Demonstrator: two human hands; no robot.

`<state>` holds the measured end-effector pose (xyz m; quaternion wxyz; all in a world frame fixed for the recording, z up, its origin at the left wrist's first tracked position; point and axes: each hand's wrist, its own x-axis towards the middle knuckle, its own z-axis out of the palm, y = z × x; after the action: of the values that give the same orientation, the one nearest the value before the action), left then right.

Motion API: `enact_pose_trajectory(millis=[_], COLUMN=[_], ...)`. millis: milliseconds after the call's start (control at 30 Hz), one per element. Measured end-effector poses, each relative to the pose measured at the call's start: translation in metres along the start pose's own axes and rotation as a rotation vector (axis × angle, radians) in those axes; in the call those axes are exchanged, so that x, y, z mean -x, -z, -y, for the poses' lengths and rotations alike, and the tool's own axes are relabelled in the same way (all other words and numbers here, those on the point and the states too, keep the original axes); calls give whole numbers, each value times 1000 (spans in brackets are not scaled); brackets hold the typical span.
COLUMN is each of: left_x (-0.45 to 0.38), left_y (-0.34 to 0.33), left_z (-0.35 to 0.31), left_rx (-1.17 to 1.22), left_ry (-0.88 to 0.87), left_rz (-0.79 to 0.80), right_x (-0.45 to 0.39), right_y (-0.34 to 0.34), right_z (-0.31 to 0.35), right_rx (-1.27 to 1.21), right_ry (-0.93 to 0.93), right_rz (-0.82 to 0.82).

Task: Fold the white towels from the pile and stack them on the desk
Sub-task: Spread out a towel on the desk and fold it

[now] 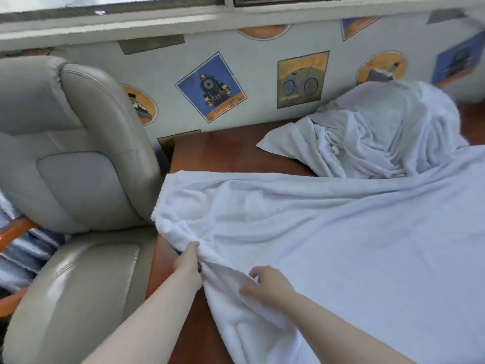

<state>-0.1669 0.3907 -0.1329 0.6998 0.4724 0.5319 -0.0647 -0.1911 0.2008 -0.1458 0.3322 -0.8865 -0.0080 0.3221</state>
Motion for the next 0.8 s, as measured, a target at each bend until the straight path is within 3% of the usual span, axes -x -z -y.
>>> enact_pose_trajectory(millis=[133,267,467,633,800], left_x=[-23,-30,17,89,161], left_y=[1,4,-47,-118,-191], left_z=[-26,-38,-30,-12,42], left_rx=[50,108,67,95,28], left_ry=[97,20,-23,-5,-41], left_rz=[81,108,494,818,1052], right_x=[5,26,66,113,161], right_y=[-17,-20,7,44,89], right_z=[30,53,28,-18,-83], right_rx=[-220,-729,-1348,-1709,-1820], right_ry=[-24,-101,-158,89,303], right_rz=[78,204,128,34,-51])
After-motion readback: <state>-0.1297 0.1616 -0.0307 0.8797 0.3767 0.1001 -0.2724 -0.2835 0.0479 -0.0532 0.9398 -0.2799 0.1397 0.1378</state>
